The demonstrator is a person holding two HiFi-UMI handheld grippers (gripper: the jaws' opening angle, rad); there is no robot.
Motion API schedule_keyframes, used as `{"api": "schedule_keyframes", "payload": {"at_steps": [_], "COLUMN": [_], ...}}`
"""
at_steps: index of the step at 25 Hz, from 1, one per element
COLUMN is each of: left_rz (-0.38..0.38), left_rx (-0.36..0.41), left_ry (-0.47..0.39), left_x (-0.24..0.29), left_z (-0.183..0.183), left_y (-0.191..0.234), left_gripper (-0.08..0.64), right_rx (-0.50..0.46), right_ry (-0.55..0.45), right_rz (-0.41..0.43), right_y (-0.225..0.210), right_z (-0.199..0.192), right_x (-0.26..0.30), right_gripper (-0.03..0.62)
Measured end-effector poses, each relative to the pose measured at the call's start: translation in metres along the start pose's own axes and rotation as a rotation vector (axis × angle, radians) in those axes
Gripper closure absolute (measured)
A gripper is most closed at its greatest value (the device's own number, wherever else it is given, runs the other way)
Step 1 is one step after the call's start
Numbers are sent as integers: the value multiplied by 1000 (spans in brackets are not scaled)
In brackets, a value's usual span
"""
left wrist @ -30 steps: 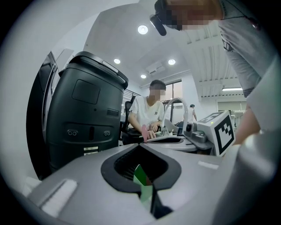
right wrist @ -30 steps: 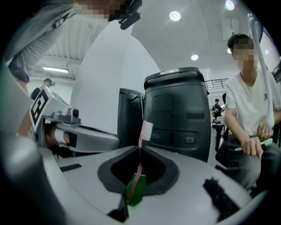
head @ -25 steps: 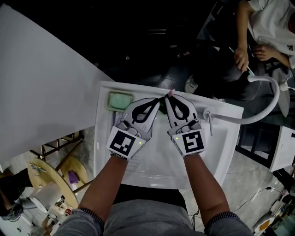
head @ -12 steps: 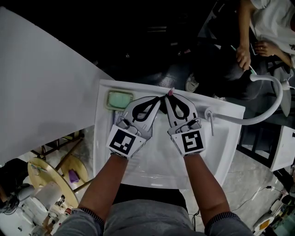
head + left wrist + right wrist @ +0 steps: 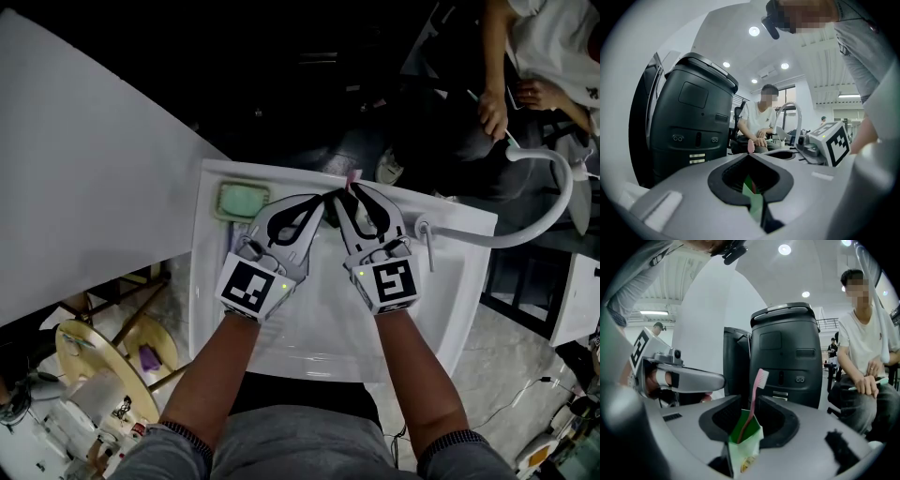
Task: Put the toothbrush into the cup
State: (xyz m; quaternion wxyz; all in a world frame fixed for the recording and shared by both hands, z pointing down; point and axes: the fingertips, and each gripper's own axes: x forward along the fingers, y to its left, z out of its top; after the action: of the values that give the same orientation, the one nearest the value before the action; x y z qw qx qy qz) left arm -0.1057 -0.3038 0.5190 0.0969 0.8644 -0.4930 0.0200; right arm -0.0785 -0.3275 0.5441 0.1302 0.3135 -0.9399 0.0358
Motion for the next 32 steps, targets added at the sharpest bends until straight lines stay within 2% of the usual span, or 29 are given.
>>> {"api": "schedule_keyframes", "payload": {"at_steps": [12, 15, 23, 27, 32], "left_rz": [-5, -12, -47, -75, -91], "left_rx": [14, 29, 67, 34, 21], "left_ry": [-6, -15, -42, -5, -20], "left_x": [-9, -16, -48, -68, -93], "left_z": [12, 23, 61, 78, 117], "left_y": [-9, -13, -40, -57, -81], "left_gripper": [557, 557, 557, 557, 557], "right_rx": [17, 20, 50, 70, 26], "right_ry": [-31, -48, -101, -125, -151], "right_rz": [-27, -27, 8, 63, 109], "right_y": [-2, 3, 33, 50, 71], "right_z": [17, 33, 82, 111, 149], "right_x": [-19, -30, -80, -107, -141], "right_gripper": [463, 467, 574, 578, 578]}}
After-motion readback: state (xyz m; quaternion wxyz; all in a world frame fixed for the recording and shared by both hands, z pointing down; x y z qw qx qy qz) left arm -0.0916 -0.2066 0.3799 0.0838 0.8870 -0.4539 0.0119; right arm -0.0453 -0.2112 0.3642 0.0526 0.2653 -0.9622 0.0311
